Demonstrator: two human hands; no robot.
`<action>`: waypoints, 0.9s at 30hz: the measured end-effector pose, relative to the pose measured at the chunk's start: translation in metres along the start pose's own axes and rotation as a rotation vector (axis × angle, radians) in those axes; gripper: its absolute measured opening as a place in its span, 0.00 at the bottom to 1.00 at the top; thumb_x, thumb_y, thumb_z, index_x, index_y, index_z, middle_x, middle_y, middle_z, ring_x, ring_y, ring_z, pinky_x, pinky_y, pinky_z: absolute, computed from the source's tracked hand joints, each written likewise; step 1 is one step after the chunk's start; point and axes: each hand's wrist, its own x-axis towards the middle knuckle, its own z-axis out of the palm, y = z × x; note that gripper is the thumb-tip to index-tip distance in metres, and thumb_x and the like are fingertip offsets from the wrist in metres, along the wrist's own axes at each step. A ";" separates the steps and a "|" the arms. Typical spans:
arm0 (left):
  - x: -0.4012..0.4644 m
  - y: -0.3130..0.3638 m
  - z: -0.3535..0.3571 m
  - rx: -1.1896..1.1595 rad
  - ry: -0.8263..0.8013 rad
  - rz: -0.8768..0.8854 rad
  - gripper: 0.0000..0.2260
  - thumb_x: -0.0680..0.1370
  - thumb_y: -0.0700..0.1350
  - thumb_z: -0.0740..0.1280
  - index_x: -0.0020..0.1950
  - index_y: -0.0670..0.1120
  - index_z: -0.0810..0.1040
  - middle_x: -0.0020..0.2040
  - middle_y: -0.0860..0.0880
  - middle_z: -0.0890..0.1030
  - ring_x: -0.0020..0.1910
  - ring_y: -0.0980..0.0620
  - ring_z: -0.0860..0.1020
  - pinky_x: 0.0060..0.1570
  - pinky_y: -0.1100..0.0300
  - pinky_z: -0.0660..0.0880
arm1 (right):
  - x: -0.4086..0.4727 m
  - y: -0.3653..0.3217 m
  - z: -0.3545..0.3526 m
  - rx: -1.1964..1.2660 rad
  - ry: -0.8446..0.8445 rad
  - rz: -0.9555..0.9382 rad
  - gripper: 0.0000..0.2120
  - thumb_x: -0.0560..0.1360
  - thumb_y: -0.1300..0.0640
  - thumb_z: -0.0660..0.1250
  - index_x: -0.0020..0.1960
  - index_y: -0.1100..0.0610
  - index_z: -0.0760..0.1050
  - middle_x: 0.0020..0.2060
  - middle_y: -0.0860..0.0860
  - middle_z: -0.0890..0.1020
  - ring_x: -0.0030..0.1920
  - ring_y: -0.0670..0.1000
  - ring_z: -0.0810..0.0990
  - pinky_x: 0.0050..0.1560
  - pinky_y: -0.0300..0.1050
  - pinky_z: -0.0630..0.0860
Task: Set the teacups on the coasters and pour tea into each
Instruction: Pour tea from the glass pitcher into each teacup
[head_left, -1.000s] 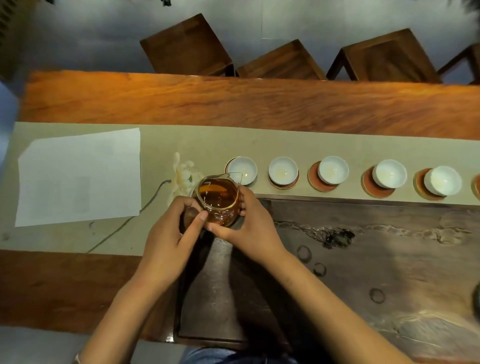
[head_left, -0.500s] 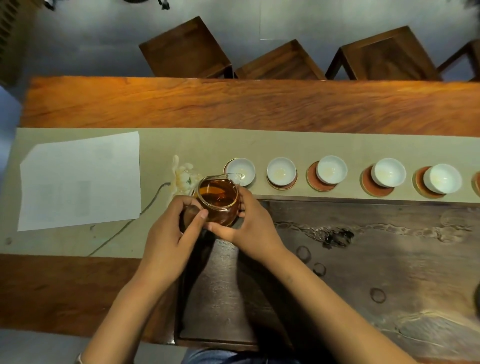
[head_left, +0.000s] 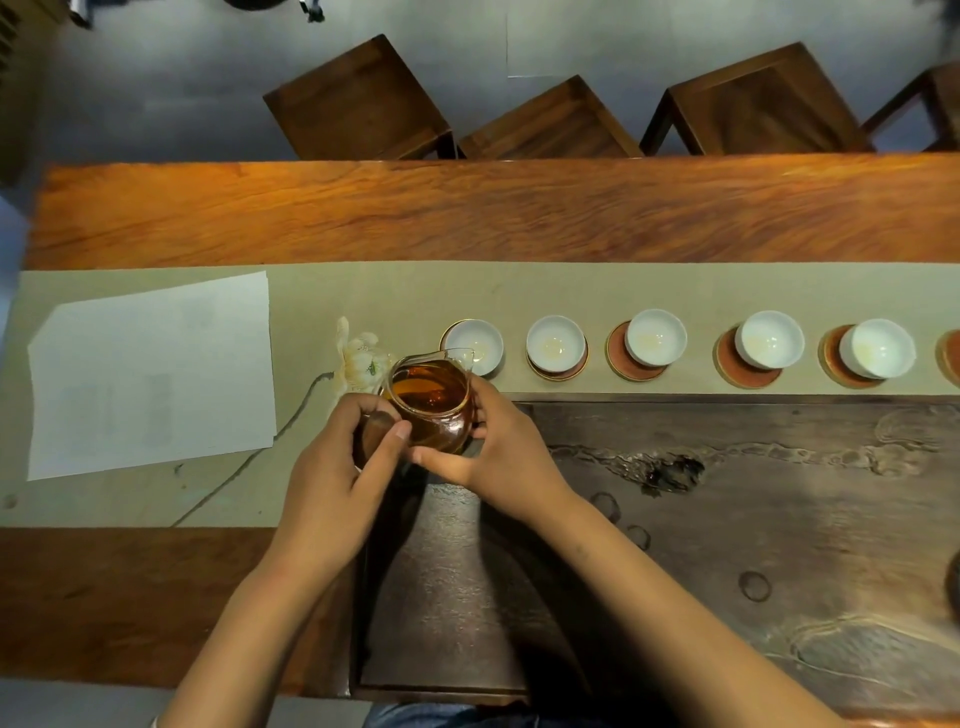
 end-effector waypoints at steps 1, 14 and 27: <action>0.000 0.000 0.000 0.002 0.001 -0.001 0.11 0.74 0.60 0.60 0.51 0.56 0.73 0.46 0.64 0.77 0.43 0.65 0.76 0.36 0.64 0.69 | 0.000 0.001 0.000 0.001 0.001 0.003 0.31 0.64 0.39 0.76 0.60 0.23 0.64 0.58 0.35 0.79 0.60 0.37 0.77 0.62 0.45 0.77; 0.003 0.001 0.000 -0.001 0.000 -0.003 0.13 0.74 0.61 0.60 0.51 0.55 0.74 0.44 0.63 0.78 0.43 0.63 0.77 0.36 0.63 0.69 | 0.001 0.004 -0.001 0.005 -0.012 0.040 0.32 0.64 0.39 0.76 0.60 0.23 0.63 0.58 0.35 0.79 0.60 0.37 0.78 0.62 0.46 0.78; 0.006 0.000 -0.001 -0.003 -0.014 0.012 0.12 0.75 0.61 0.60 0.51 0.55 0.73 0.45 0.64 0.78 0.43 0.63 0.77 0.36 0.65 0.68 | 0.001 0.006 -0.001 0.043 -0.038 0.078 0.36 0.64 0.39 0.77 0.69 0.40 0.67 0.61 0.39 0.80 0.60 0.39 0.78 0.63 0.49 0.77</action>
